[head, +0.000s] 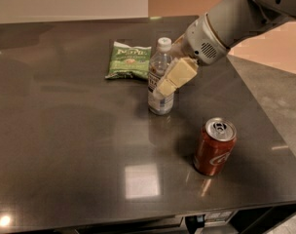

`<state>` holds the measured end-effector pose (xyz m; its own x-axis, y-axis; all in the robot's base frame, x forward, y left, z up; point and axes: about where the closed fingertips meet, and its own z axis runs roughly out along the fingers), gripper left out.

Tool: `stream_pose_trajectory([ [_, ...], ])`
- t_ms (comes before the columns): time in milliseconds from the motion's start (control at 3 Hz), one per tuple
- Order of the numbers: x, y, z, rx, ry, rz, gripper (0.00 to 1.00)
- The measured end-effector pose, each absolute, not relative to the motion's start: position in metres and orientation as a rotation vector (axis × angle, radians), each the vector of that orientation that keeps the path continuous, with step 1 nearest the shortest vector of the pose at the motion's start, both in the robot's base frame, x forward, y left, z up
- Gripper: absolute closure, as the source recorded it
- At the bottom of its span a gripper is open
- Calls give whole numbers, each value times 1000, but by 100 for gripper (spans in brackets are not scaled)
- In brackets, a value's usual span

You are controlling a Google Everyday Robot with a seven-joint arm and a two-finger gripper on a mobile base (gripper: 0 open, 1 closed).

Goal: Knock blue plastic bottle over

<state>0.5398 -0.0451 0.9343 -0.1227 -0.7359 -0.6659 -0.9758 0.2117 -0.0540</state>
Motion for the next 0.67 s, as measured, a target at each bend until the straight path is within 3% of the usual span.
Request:
stream_pose_trajectory([
  [667, 547, -42, 937, -1539, 1906, 567, 64],
])
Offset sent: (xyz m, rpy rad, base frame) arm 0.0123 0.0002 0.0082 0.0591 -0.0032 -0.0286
